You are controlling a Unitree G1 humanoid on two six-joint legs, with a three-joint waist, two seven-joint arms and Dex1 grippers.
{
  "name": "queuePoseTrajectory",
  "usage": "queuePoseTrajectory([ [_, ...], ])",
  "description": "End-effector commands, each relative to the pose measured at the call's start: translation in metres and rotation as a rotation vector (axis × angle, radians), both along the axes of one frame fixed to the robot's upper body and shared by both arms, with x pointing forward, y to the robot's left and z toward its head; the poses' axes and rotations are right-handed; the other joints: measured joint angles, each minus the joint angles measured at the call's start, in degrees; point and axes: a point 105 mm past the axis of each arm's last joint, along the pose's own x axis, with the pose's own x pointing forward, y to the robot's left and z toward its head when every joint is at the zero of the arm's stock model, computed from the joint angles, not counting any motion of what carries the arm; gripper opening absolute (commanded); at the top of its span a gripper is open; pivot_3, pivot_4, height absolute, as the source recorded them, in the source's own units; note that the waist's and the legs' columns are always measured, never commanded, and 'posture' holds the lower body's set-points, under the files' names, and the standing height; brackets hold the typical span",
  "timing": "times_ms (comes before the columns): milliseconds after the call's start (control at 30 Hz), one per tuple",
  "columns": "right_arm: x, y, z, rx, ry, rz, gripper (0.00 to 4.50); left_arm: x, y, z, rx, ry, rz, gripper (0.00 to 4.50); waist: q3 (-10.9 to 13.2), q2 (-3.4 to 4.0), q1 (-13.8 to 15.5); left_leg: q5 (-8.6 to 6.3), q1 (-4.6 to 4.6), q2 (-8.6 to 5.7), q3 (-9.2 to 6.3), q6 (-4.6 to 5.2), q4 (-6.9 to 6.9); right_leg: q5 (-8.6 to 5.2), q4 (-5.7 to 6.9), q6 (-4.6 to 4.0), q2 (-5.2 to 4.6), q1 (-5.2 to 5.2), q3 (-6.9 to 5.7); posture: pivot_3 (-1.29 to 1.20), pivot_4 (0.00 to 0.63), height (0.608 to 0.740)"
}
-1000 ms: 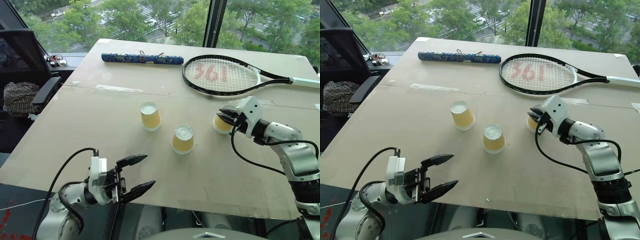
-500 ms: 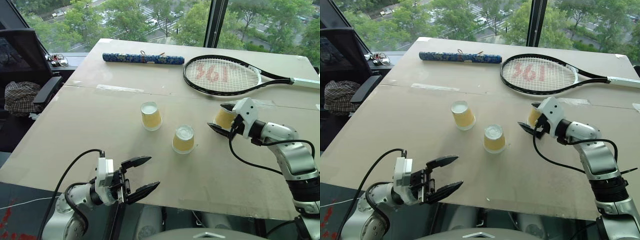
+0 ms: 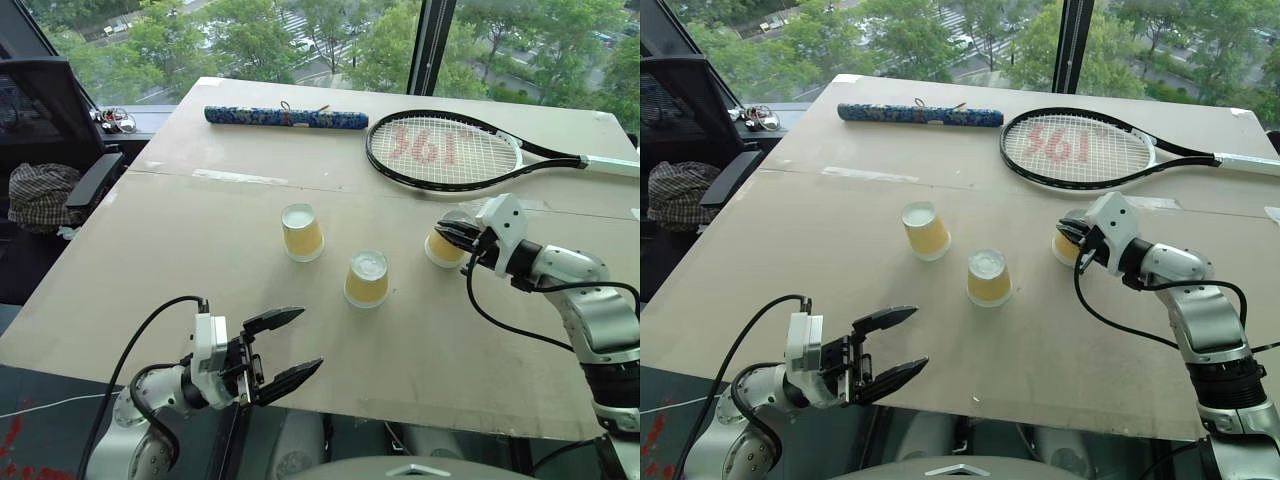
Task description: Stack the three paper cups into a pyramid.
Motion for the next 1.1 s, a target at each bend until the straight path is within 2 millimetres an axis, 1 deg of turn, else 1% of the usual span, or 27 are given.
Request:
queuePoseTrajectory([
  [33, -0.006, 0.001, 0.014, 0.039, -0.032, 0.019, 0.04, -0.001, -0.001, 0.01, -0.008, -0.047, -0.01, 4.5, 0.01, 0.01, 0.0, 0.0, -0.01, 0.0, -0.01, 0.0, 0.0, 0.0, 0.0, 0.0, 0.0, 0.0, 0.0, 0.0, 0.15, 0.74],
  [67, -0.007, 0.0, 0.019, 0.062, -0.028, 0.023, 0.04, -0.001, -0.001, 0.011, -0.008, -0.047, -0.01, 4.5, 0.03, 0.03, -0.01, 0.0, -0.01, 0.0, 0.0, 0.0, 0.0, 0.0, 0.0, 0.0, 0.0, -0.01, 0.0, 0.0, 0.15, 0.74],
  [100, -0.01, 0.001, 0.024, 0.079, -0.026, 0.036, 0.44, 0.0, 0.0, 0.011, -0.008, -0.048, -0.011, 4.5, 0.05, 0.05, -0.01, 0.0, -0.02, 0.0, 0.0, 0.0, 0.0, 0.0, 0.0, 0.0, 0.0, -0.01, 0.01, 0.0, 0.15, 0.74],
  [133, -0.008, -0.001, 0.033, 0.1, -0.045, 0.017, 0.56, 0.0, 0.0, 0.011, -0.009, -0.048, -0.011, 4.5, 0.07, 0.06, -0.01, 0.0, -0.03, 0.0, 0.0, 0.0, -0.01, 0.0, 0.0, 0.0, 0.0, -0.01, 0.01, 0.0, 0.15, 0.74],
  [200, -0.006, -0.004, 0.044, 0.109, -0.063, -0.004, 1.17, 0.0, 0.0, 0.011, -0.009, -0.048, -0.015, 4.5, 0.08, 0.07, -0.02, 0.0, -0.03, 0.0, 0.0, 0.0, -0.01, 0.0, 0.0, 0.0, 0.0, -0.02, 0.01, 0.0, 0.15, 0.74],
  [233, -0.005, -0.007, 0.049, 0.132, -0.069, -0.025, 1.76, 0.001, 0.0, 0.011, -0.009, -0.048, -0.016, 4.5, 0.08, 0.07, -0.03, 0.0, -0.04, 0.0, 0.0, 0.0, -0.01, 0.0, 0.0, 0.0, 0.0, -0.02, 0.01, 0.0, 0.15, 0.74],
  [300, -0.007, -0.009, 0.053, 0.145, -0.064, -0.025, 2.77, 0.001, 0.001, 0.011, -0.009, -0.047, -0.018, 4.5, 0.08, 0.07, -0.03, 0.0, -0.03, 0.01, 0.0, 0.0, -0.01, 0.0, 0.0, 0.0, 0.0, -0.02, 0.01, 0.0, 0.15, 0.74],
  [333, -0.007, -0.01, 0.055, 0.15, -0.069, -0.034, 3.34, 0.001, 0.001, 0.011, -0.009, -0.046, -0.019, 4.5, 0.08, 0.07, -0.02, 0.0, -0.04, 0.0, -0.01, 0.0, -0.01, 0.0, -0.01, 0.0, 0.0, -0.02, 0.0, 0.0, 0.15, 0.74],
  [367, -0.007, -0.012, 0.057, 0.153, -0.069, -0.041, 3.66, 0.001, 0.001, 0.011, -0.009, -0.046, -0.019, 4.5, 0.08, 0.07, -0.02, 0.0, -0.04, 0.0, -0.01, 0.0, -0.03, 0.0, -0.02, 0.0, 0.0, -0.02, 0.0, 0.0, 0.15, 0.74],
  [400, -0.006, -0.013, 0.056, 0.155, -0.059, -0.049, 4.12, 0.001, 0.001, 0.011, -0.009, -0.045, -0.02, 4.5, 0.08, 0.07, -0.03, 0.0, -0.04, 0.01, -0.01, 0.0, -0.03, 0.0, -0.03, 0.0, -0.01, -0.02, 0.0, 0.0, 0.15, 0.74],
  [433, -0.006, -0.015, 0.055, 0.158, -0.047, -0.059, 4.45, 0.001, 0.001, 0.01, -0.01, -0.045, -0.02, 4.5, 0.08, 0.07, -0.02, 0.0, -0.05, 0.0, -0.01, 0.0, -0.05, 0.0, -0.05, 0.0, -0.01, -0.03, 0.0, 0.0, 0.15, 0.74],
  [633, 0.009, -0.028, 0.035, 0.17, 0.05, -0.162, 4.45, 0.0, 0.002, 0.009, -0.013, -0.044, -0.024, 4.5, 0.08, 0.07, -0.04, 0.0, -0.05, 0.0, 0.0, 0.0, -0.04, 0.0, -0.04, 0.0, -0.01, -0.03, 0.03, 0.0, 0.15, 0.74],
  [833, 0.013, -0.027, 0.017, 0.153, 0.111, -0.159, 4.45, -0.001, 0.004, 0.008, -0.009, -0.043, -0.023, 4.5, 0.08, 0.07, -0.08, 0.0, -0.07, 0.0, 0.02, 0.0, -0.06, 0.0, -0.04, 0.0, 0.02, -0.07, 0.05, 0.0, 0.15, 0.74],
  [967, 0.018, -0.026, 0.011, 0.154, 0.135, -0.16, 4.45, -0.002, 0.006, 0.007, -0.008, -0.043, -0.021, 4.5, 0.08, 0.08, -0.11, 0.0, -0.07, 0.0, 0.04, 0.0, -0.06, 0.0, -0.04, 0.0, 0.04, -0.08, 0.06, 0.0, 0.15, 0.74],
  [1100, 0.021, -0.02, 0.01, 0.18, 0.146, -0.137, 4.45, -0.002, 0.007, 0.007, -0.009, -0.043, -0.019, 4.5, 0.08, 0.08, -0.08, 0.0, -0.07, 0.0, 0.04, 0.0, -0.06, 0.0, -0.04, 0.01, 0.06, -0.09, 0.05, 0.0, 0.15, 0.74],
])
